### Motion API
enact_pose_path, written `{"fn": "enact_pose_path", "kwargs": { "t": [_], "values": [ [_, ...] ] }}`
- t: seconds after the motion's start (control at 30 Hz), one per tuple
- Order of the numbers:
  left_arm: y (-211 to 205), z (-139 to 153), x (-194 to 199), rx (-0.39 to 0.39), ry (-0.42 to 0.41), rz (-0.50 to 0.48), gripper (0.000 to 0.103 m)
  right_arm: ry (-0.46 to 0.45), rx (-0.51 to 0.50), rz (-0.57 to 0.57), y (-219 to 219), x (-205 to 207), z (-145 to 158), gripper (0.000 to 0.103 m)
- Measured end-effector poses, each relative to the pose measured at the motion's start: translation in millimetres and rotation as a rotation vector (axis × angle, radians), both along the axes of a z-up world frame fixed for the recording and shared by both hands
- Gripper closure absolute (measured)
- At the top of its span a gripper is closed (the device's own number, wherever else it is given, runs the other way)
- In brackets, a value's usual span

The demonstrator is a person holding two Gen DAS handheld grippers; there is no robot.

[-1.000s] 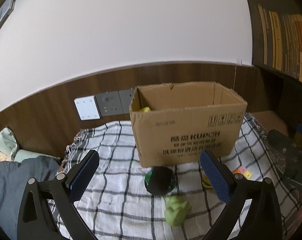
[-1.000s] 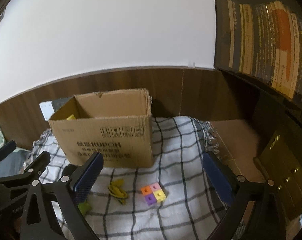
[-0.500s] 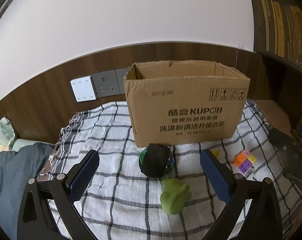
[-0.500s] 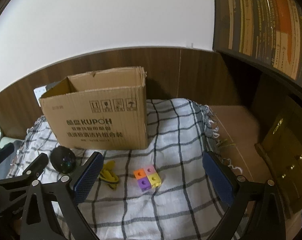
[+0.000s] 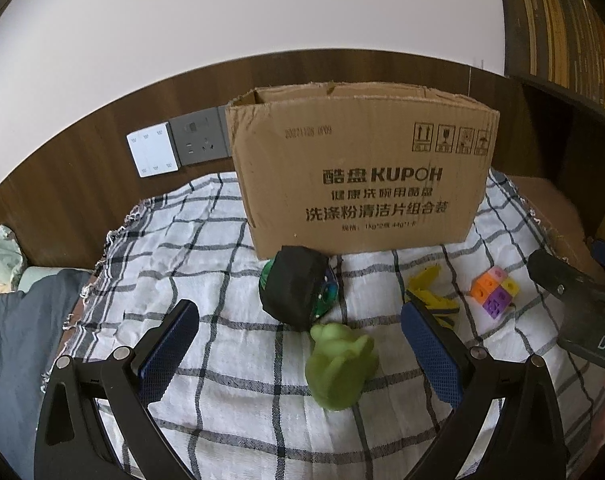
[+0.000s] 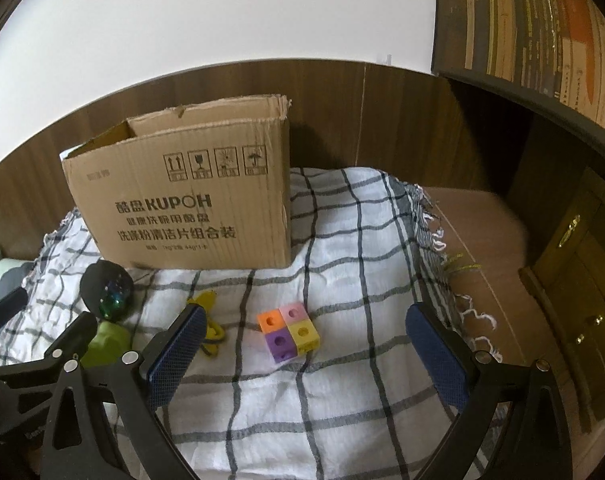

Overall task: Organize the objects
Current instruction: 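Withdraw both tools from the box toward the remaining toys on the blanket, then grasp the green plush frog with the left tool while the right tool grasps the foam cubes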

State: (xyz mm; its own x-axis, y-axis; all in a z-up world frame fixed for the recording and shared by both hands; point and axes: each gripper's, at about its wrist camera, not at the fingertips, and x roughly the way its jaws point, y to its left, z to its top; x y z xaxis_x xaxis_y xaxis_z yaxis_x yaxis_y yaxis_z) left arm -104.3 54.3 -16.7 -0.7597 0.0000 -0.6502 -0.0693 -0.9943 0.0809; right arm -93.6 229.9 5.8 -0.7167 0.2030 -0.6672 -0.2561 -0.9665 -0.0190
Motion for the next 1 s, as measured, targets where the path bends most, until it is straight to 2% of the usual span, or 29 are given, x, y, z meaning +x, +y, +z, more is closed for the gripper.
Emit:
{"fn": "enact_pose_path", "kwargs": {
  "t": [0.67, 1.0],
  "values": [
    [7.9, -23.8, 0.0, 0.005, -0.056, -0.037, 0.001, -0.056, -0.036, -0.002, 10.1, -8.2, -25.3, 0.003],
    [13.2, -35.3, -2.8, 0.001, -0.087, -0.043, 0.009, -0.107, -0.05, -0.005, 15.6, -18.7, -38.4, 0.003]
  ]
}}
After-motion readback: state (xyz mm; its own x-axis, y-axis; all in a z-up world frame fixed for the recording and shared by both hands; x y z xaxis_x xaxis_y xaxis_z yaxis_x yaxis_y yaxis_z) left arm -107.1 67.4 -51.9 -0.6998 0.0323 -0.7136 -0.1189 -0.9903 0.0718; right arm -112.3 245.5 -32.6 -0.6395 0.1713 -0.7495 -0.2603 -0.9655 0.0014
